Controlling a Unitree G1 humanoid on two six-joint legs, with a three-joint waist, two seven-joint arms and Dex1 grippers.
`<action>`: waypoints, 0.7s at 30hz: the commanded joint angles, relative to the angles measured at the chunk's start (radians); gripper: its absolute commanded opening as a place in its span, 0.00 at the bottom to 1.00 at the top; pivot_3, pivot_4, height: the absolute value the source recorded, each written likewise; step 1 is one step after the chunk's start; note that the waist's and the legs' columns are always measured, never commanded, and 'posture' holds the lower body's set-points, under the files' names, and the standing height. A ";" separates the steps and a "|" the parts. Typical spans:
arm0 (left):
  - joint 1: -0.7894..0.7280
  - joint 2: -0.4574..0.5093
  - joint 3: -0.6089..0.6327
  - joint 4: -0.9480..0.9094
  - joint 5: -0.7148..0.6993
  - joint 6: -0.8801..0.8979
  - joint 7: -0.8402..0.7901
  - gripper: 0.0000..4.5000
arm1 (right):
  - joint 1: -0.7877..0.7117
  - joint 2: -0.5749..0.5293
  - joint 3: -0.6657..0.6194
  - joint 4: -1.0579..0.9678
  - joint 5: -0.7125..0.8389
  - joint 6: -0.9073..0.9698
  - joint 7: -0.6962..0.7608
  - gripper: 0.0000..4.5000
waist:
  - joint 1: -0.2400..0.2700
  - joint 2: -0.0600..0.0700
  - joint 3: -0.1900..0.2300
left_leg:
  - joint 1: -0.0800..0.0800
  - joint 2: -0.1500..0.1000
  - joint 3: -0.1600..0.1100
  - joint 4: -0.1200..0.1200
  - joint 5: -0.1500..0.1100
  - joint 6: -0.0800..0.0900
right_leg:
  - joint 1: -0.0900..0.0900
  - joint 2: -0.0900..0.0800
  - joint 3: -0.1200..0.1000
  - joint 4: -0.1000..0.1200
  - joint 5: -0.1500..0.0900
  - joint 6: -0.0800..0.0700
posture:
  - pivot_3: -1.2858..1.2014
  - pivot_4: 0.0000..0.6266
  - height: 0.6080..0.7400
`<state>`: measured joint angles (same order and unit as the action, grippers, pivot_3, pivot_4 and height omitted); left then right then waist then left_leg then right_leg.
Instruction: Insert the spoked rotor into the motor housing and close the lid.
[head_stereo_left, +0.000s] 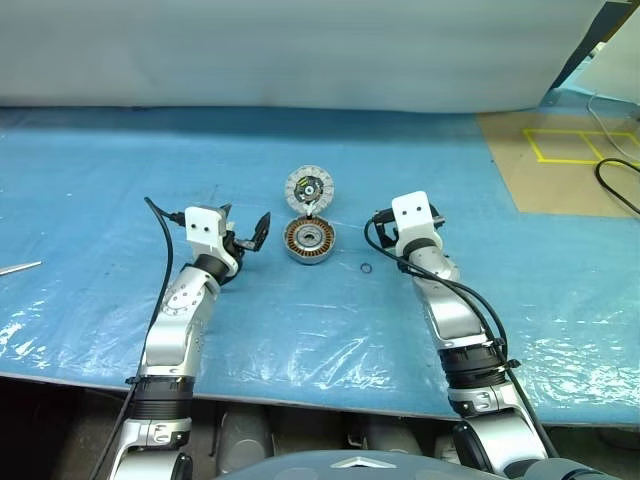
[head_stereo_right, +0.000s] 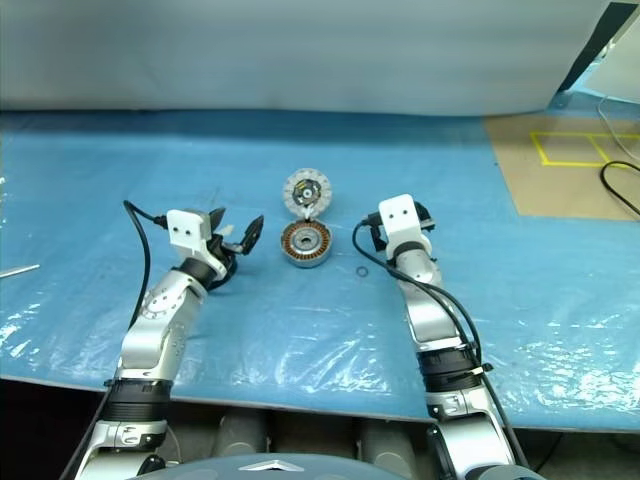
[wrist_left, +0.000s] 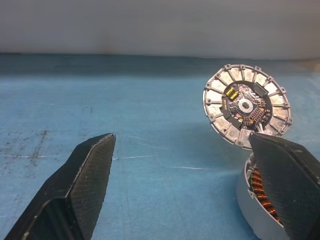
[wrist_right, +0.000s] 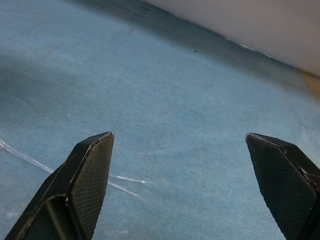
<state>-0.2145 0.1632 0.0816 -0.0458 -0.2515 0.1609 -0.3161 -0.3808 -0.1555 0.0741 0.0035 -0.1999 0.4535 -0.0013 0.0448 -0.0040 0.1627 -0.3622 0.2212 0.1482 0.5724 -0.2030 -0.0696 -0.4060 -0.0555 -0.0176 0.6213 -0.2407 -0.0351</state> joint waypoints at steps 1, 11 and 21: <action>-0.001 0.008 0.011 -0.034 -0.012 -0.012 -0.007 1.00 | -0.005 -0.006 -0.003 -0.032 -0.009 -0.017 -0.002 0.99 | 0.000 0.000 0.000 | 0.000 0.000 0.000 0.000 0.000 0.000 | 0.000 0.000 0.000 0.000 0.000 0.000 | 0.52 0.24 1.00; -0.040 0.110 0.031 0.002 -0.060 0.002 -0.135 1.00 | -0.094 -0.081 0.010 0.014 0.035 -0.056 0.138 0.99 | 0.000 0.000 0.000 | 0.000 0.000 0.000 0.000 0.000 0.000 | 0.000 0.000 0.000 0.000 0.000 0.000 | 0.52 0.24 1.00; -0.151 0.357 -0.034 0.056 -0.162 0.106 -0.565 1.00 | -0.326 -0.281 0.202 0.121 0.108 -0.203 0.717 0.99 | 0.001 0.001 0.000 | -0.001 0.000 0.000 -0.001 0.000 0.000 | -0.001 0.000 0.000 0.001 0.000 -0.001 | 0.52 0.24 1.00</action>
<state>-0.3482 0.4942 0.0607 0.0212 -0.3876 0.2527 -0.8081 -0.6750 -0.4196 0.2509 0.1304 -0.1126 0.3052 0.6213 0.0459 -0.0034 0.1630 -0.3631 0.2213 0.1485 0.5716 -0.2029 -0.0695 -0.4069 -0.0554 -0.0179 0.6218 -0.2410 -0.0361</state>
